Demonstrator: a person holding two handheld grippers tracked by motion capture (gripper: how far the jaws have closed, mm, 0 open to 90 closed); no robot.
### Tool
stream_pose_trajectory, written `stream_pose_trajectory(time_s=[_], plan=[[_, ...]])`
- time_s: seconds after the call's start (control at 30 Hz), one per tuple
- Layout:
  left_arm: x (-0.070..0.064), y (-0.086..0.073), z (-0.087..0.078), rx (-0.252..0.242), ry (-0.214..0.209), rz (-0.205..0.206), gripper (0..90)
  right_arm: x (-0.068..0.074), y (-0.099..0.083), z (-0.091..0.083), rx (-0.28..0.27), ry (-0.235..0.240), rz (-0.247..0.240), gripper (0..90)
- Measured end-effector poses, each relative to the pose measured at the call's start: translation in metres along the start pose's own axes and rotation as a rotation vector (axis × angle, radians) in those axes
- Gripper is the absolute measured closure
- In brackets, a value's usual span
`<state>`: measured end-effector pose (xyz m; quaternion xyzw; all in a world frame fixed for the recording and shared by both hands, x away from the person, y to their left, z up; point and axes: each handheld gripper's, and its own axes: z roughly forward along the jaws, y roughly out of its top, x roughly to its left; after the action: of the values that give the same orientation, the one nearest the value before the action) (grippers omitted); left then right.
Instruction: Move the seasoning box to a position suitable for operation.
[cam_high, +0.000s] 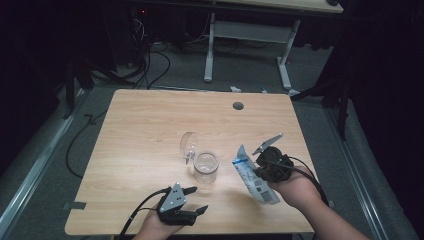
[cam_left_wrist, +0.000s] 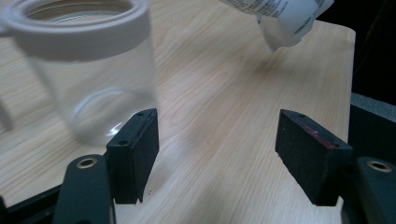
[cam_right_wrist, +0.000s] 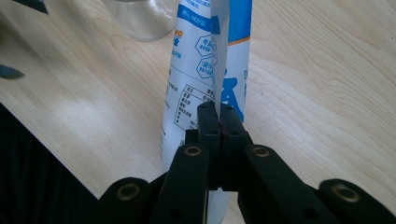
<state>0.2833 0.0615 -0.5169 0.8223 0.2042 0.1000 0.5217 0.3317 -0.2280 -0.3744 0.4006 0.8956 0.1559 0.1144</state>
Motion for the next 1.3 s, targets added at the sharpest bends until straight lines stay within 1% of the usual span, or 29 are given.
stream_pose_trajectory(time_s=[0.13, 0.27, 0.53, 0.7, 0.83, 0.9, 1.03, 1.13, 1.2, 1.3], plan=[[-0.007, 0.007, 0.010, -0.005, -0.008, 0.018, 29.0, 0.002, 0.002, -0.001, 0.004, 0.002, -0.006, 90.0], [-0.010, 0.011, 0.016, -0.010, -0.011, 0.017, 29.1, 0.005, 0.005, -0.002, 0.010, -0.002, -0.019, 90.0], [-0.008, 0.011, 0.020, -0.007, 0.002, 0.027, 28.6, 0.010, 0.013, -0.004, -0.010, 0.001, -0.024, 90.0], [-0.008, 0.011, 0.027, -0.006, 0.006, 0.024, 28.0, 0.014, 0.017, -0.005, -0.010, 0.004, -0.034, 90.0], [-0.010, 0.011, 0.032, -0.006, 0.006, 0.031, 27.5, 0.017, 0.020, -0.006, -0.011, 0.005, -0.039, 90.0], [-0.011, 0.012, 0.035, -0.003, 0.001, 0.027, 27.5, 0.019, 0.022, -0.005, -0.018, 0.010, -0.040, 90.0], [-0.013, 0.014, 0.040, -0.005, -0.005, 0.034, 27.5, 0.021, 0.024, -0.005, -0.020, 0.015, -0.042, 90.0], [-0.016, 0.016, 0.044, -0.011, -0.011, 0.031, 27.0, 0.023, 0.026, -0.005, -0.016, 0.013, -0.048, 90.0], [-0.016, 0.017, 0.046, -0.003, -0.018, 0.032, 26.5, 0.024, 0.027, -0.006, -0.013, 0.011, -0.052, 90.0], [-0.016, 0.017, 0.049, -0.006, -0.022, 0.030, 26.1, 0.025, 0.027, -0.006, -0.012, 0.015, -0.047, 90.0]])
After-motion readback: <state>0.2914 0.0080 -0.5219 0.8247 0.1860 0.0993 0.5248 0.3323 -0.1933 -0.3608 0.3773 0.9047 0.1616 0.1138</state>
